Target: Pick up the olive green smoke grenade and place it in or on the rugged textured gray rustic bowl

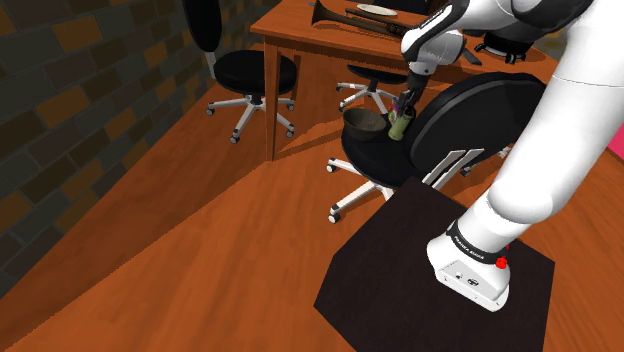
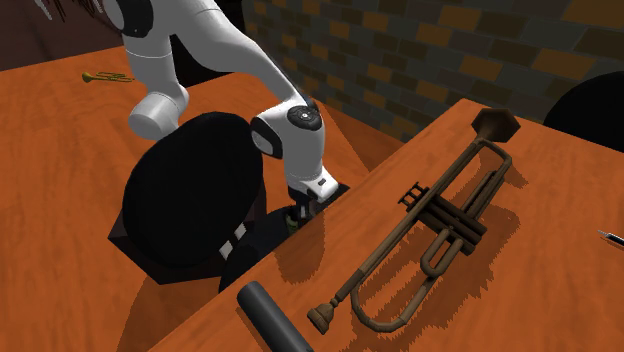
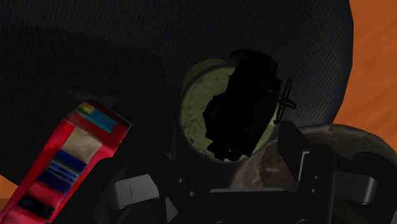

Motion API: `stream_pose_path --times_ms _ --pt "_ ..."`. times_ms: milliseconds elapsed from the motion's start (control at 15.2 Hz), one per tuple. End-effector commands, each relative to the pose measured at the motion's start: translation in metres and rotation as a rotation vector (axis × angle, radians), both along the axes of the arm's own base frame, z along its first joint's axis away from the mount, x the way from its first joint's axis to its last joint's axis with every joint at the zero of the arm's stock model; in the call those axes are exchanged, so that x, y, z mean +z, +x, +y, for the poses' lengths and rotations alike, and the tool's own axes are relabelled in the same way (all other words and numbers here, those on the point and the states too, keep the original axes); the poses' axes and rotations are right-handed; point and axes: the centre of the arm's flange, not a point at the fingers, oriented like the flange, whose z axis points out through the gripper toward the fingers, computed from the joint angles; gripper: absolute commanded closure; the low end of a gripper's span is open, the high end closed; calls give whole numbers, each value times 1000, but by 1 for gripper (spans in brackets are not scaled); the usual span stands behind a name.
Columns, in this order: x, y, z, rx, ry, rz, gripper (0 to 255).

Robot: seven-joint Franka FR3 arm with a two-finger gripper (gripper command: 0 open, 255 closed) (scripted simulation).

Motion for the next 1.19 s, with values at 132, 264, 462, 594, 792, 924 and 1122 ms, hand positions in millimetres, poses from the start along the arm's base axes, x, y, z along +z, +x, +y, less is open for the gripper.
stream_pose_path --times_ms 132,264,462,594,792,924,1122 --pt "22 0 0 0 0 0 255" --pt "33 0 0 0 0 0 255" --pt "49 0 0 0 0 0 255" --pt "59 0 0 0 0 0 255" --pt "75 0 0 0 0 0 255" --pt "86 0 0 0 0 0 255" --pt "102 0 0 0 0 0 255"
